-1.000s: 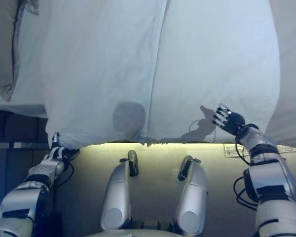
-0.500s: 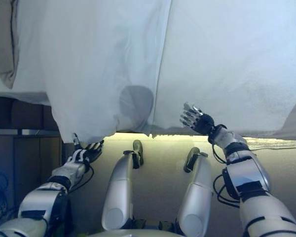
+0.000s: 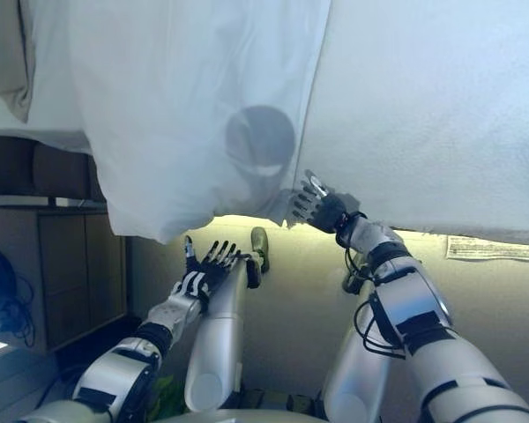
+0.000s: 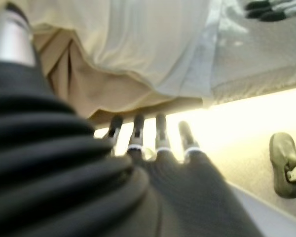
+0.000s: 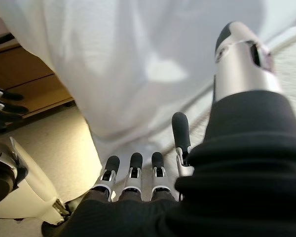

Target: Make the bed neatly

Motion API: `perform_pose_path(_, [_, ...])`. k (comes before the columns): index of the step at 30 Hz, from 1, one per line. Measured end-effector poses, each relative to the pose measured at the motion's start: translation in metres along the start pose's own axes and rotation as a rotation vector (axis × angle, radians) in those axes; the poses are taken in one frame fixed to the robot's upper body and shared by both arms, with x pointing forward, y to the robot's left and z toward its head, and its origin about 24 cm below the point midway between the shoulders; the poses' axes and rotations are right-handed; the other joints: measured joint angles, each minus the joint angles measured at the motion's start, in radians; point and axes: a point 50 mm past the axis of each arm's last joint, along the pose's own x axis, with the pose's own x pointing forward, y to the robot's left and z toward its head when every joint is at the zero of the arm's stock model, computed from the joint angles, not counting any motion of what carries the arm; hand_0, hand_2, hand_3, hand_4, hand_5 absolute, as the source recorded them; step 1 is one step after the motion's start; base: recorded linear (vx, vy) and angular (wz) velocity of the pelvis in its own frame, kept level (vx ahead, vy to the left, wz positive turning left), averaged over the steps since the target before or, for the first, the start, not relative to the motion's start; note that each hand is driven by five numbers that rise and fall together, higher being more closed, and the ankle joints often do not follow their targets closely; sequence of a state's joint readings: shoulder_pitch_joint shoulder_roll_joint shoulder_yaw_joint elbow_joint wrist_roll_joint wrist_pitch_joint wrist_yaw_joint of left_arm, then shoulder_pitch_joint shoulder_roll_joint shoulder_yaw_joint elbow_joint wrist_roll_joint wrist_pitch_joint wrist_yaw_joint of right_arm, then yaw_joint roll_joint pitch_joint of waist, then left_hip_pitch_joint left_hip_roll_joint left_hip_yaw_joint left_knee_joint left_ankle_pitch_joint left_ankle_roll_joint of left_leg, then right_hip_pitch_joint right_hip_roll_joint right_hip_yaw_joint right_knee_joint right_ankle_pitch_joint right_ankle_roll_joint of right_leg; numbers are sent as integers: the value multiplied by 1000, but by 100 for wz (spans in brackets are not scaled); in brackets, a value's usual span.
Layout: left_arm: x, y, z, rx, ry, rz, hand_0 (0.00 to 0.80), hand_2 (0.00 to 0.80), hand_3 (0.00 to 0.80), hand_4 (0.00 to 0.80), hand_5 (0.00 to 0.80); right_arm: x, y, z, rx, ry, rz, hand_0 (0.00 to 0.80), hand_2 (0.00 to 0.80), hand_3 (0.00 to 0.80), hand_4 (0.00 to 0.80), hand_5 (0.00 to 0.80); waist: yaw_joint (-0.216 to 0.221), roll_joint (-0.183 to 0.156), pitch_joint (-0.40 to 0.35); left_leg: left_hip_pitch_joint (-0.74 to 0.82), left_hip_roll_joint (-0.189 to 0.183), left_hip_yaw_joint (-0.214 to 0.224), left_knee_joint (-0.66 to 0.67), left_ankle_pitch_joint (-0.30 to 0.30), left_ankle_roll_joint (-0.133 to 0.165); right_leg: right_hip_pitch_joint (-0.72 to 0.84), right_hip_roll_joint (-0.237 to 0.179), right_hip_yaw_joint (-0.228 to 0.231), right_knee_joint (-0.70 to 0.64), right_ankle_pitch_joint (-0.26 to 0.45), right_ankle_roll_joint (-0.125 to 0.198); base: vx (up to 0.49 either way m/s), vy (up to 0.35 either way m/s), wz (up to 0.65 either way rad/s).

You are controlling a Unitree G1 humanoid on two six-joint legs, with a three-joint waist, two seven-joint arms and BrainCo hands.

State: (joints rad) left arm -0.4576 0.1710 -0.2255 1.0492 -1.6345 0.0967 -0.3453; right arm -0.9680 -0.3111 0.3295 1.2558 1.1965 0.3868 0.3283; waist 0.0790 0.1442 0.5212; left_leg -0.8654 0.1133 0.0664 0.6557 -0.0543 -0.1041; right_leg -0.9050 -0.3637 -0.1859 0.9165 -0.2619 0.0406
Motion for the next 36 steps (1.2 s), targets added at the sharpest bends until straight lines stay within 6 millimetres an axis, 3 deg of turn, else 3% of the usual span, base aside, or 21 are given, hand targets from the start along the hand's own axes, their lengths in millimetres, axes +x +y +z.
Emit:
perform_pose_path(6, [2,-8,1,-17,-6,-37,0,0,0,0,0,-2,-2,12,-304,24,-110,0,0,0,0,0,32,1,0,-1,-14,0,-29,13,2,-4,-6,0,-23,11,7,-6,-5,4])
perform_pose_path(13, [5,-19,-2,-3,21,-101,0,0,0,0,0,-7,13,51,-556,-75,-194,0,0,0,0,0,71,2,-1,-28,-24,-27,-30,21,4,-5,-8,-16,-28,12,10,9,-51,9])
perform_pose_path(19, [0,-18,7,11,13,-113,0,0,0,0,0,-11,24,71,-629,-146,-194,0,0,0,0,0,105,2,-1,-45,-34,-47,-31,32,6,-5,-9,-24,-31,13,14,19,-54,11])
perform_pose_path(24, [-6,-9,12,19,3,-92,0,0,0,0,0,-13,29,78,-652,-178,-185,0,0,0,0,0,108,2,-1,-58,-38,-59,-15,33,8,-3,-10,-28,-31,15,16,15,-24,4])
perform_pose_path(25, [-7,-9,14,13,-2,-91,0,0,0,0,0,-13,29,78,-654,-183,-184,254,254,254,254,254,107,2,-1,-58,-39,-59,-13,33,8,-2,-10,-28,-31,16,18,0,0,0])
perform_pose_path(26, [-7,-8,16,11,-10,-89,0,0,0,0,0,-13,29,79,-656,-187,-183,612,612,612,612,612,106,2,-1,-58,-38,-60,-11,32,9,0,-9,-28,-31,17,18,0,0,0])
perform_pose_path(27, [-8,-8,18,3,-19,-90,0,0,0,0,0,-14,29,80,-659,-194,-180,800,800,800,800,800,105,2,-1,-58,-38,-62,-11,32,11,1,-8,-28,-32,17,18,0,0,0])
perform_pose_path(36, [-8,-10,23,5,-25,-99,0,0,0,0,0,-21,28,91,-680,-240,-146,800,800,800,800,800,103,2,-1,-57,-34,-58,-10,37,23,8,-1,-27,-51,37,17,3,-1,-2])
